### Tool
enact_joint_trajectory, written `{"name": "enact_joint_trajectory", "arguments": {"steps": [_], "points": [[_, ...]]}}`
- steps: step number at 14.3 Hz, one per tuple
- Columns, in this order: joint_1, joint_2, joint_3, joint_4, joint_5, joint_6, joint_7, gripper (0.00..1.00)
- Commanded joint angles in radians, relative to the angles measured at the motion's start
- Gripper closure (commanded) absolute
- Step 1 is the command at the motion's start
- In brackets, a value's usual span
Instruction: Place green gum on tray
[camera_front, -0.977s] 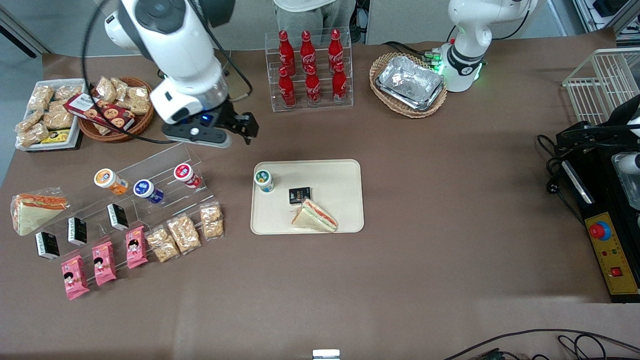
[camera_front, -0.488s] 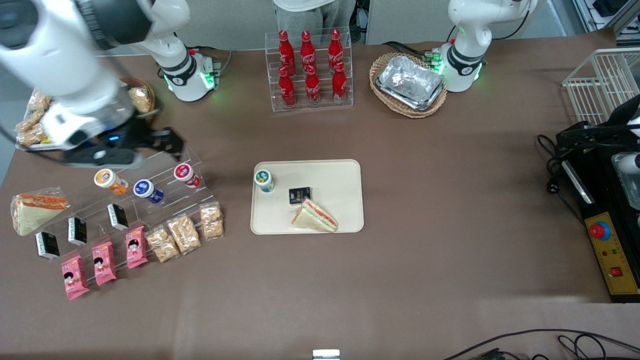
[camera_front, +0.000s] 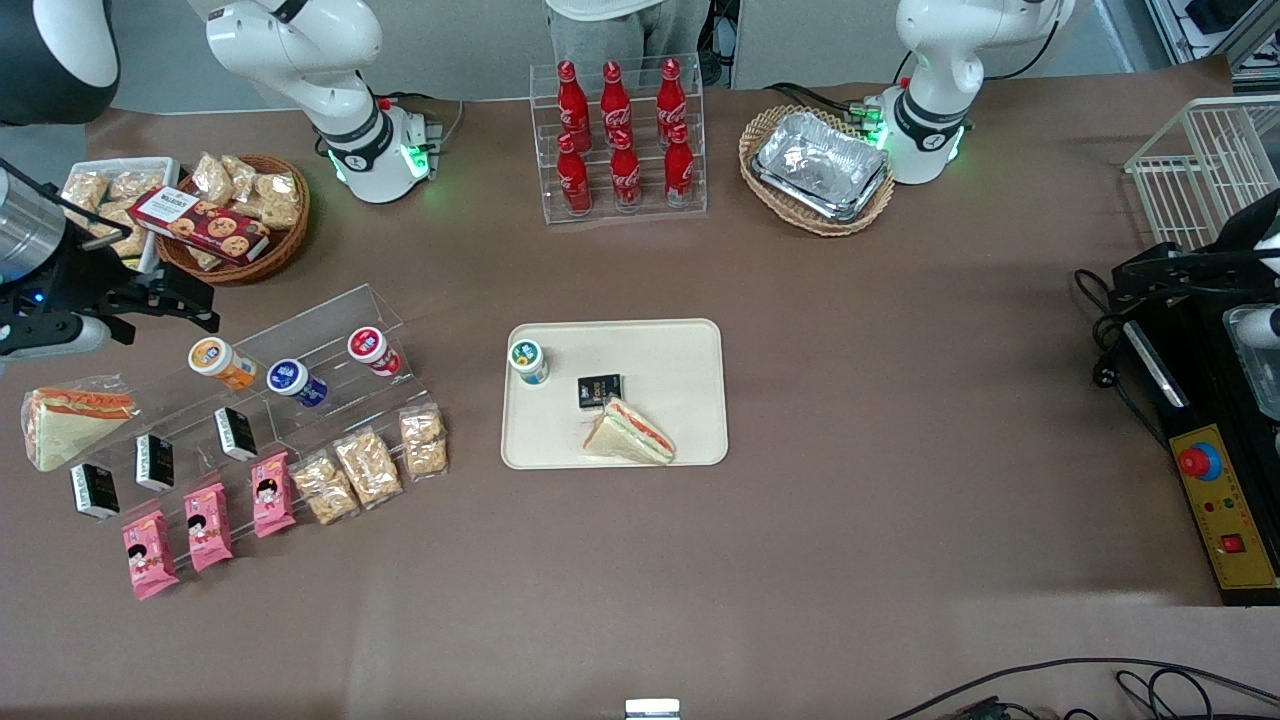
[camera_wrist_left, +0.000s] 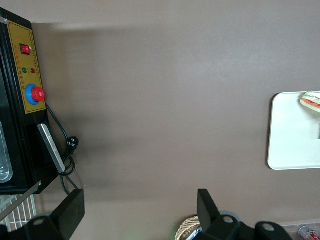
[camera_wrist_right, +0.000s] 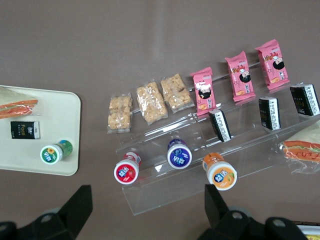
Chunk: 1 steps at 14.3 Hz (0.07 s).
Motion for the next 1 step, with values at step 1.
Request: {"name": "enact_joint_trajectory", "arguments": {"steps": [1], "points": [[-0.014,-0.01,0.018,-0.008,0.038,-0.035,-0.021,0.0]]}}
